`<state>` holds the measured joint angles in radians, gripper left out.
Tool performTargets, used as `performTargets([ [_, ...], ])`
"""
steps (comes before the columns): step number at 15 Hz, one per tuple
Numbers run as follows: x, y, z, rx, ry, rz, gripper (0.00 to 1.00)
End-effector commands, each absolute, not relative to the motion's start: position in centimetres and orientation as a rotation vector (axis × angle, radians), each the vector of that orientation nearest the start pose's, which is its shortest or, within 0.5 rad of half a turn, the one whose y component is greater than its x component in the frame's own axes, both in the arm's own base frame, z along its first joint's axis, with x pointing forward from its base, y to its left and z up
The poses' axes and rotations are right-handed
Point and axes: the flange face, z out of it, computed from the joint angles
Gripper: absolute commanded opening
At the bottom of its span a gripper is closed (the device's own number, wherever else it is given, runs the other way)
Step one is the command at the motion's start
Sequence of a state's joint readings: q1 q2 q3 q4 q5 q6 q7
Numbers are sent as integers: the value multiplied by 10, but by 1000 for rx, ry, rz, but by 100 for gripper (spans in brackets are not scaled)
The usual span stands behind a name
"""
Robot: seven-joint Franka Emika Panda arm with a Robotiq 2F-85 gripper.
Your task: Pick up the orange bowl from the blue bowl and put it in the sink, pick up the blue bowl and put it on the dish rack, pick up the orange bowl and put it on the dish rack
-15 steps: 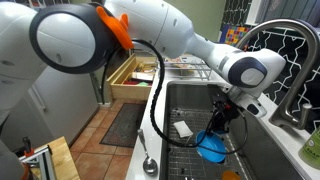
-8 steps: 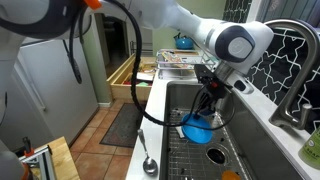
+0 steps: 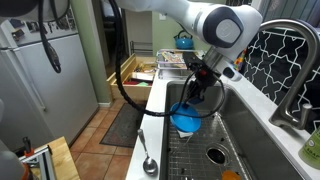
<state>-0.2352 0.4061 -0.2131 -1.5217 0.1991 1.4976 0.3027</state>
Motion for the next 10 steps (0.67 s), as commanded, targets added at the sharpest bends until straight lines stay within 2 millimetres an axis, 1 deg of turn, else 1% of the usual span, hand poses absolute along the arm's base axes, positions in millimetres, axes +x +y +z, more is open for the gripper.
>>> performTargets([
  [1,579,-236,404,-2716,1113,617,4],
  [2,579,-236,404,-2716,1112,618,1],
  [5,592,-195,440,-2792,931,551,1],
  [6,597,-173,456,-2833,826,517,1],
  [10,619,-89,513,-2940,528,397,1],
])
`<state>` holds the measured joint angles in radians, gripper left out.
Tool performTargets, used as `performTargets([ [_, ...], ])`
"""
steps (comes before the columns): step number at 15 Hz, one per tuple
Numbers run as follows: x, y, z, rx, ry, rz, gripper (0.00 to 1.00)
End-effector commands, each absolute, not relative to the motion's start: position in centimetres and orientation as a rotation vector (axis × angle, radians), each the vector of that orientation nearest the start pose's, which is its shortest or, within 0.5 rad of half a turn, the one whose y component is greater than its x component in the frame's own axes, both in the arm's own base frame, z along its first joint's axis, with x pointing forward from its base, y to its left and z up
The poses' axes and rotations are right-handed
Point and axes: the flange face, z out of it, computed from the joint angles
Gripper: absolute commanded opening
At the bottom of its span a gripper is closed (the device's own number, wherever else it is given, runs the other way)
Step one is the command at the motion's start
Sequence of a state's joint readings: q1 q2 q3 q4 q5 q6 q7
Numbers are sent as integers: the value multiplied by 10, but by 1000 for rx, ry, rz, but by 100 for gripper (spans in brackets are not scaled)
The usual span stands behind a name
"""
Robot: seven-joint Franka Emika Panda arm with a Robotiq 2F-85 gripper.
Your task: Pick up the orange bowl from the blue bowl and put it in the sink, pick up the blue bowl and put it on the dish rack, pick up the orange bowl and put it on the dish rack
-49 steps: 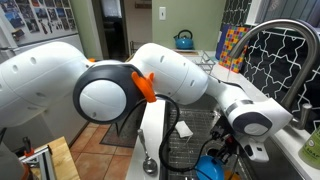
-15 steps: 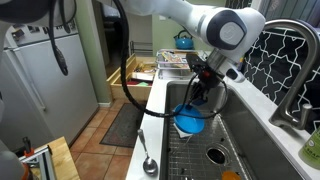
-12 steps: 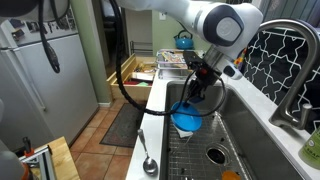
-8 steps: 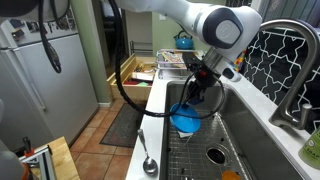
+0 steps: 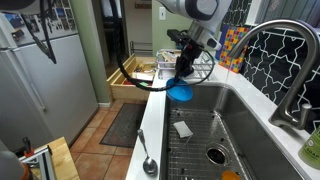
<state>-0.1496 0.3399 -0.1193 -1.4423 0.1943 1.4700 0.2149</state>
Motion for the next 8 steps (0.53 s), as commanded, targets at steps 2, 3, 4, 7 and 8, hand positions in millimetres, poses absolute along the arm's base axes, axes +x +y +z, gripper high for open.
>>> performTargets([
  [2,635,-49,530,-2980,373,312,1],
  [3,641,-32,538,-2993,291,281,1],
  [4,648,-17,542,-3009,211,250,1],
  [7,669,16,549,-3037,-32,153,1],
  [8,676,25,549,-3044,-109,119,1],
])
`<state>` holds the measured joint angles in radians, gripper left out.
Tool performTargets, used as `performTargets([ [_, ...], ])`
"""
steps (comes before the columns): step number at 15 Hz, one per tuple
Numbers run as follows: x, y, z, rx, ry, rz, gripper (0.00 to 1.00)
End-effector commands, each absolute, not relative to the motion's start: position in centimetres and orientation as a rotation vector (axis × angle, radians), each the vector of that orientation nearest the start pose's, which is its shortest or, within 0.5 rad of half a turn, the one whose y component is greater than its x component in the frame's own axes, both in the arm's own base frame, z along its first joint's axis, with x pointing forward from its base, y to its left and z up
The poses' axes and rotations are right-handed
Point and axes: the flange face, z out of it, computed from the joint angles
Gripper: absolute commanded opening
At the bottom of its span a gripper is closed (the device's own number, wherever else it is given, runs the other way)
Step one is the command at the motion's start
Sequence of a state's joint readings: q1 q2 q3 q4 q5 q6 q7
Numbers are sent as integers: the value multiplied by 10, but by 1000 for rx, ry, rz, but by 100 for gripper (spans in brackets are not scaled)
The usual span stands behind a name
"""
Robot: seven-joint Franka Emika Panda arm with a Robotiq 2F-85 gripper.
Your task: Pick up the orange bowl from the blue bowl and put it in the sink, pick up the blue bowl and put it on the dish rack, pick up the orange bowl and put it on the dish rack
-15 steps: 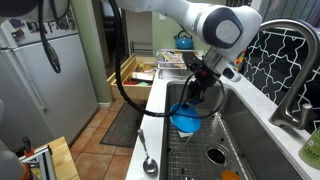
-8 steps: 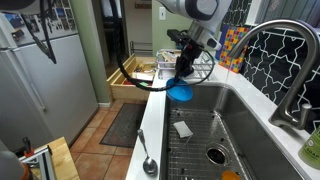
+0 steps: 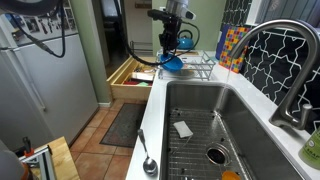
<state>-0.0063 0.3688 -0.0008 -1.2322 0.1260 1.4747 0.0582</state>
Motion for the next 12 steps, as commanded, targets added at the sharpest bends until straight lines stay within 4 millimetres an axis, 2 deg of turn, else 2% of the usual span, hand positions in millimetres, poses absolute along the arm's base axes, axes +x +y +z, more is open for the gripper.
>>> performTargets([
  [1,658,18,553,-3019,18,166,4],
  [3,668,28,550,-3028,-61,138,4],
  [6,673,27,546,-3029,-83,133,4],
  [7,674,27,547,-3030,-84,129,1],
  [12,702,44,544,-2982,-483,-147,1],
])
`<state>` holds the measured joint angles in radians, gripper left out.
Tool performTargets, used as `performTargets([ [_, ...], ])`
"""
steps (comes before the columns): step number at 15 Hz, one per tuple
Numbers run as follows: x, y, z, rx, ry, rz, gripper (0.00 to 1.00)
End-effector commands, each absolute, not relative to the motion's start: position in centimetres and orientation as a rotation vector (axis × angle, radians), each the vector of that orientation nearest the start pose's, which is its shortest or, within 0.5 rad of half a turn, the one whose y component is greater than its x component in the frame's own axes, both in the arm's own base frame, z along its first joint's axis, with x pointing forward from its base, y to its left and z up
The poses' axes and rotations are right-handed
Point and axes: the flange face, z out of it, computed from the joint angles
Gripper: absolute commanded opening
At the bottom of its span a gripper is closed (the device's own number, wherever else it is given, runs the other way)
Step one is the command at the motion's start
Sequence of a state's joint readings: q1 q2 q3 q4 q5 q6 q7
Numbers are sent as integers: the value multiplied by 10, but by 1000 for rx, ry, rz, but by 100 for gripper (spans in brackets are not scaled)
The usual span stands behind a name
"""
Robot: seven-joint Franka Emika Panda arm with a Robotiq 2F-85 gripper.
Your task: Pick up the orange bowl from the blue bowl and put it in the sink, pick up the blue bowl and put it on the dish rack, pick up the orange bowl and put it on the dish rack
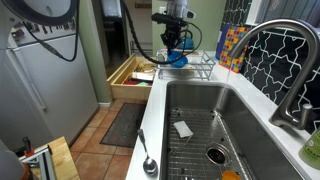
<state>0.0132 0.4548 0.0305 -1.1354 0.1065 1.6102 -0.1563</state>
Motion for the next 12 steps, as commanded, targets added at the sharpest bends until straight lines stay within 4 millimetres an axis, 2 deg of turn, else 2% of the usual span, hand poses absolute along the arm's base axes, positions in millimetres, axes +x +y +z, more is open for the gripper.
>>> performTargets([
  [1,709,49,540,-2959,-555,-196,1],
  [4,726,58,530,-2919,-776,-329,1],
  [8,744,70,527,-2819,-1049,-506,1],
  [10,747,75,527,-2770,-1144,-543,1],
  [12,750,79,517,-2720,-1212,-531,1],
])
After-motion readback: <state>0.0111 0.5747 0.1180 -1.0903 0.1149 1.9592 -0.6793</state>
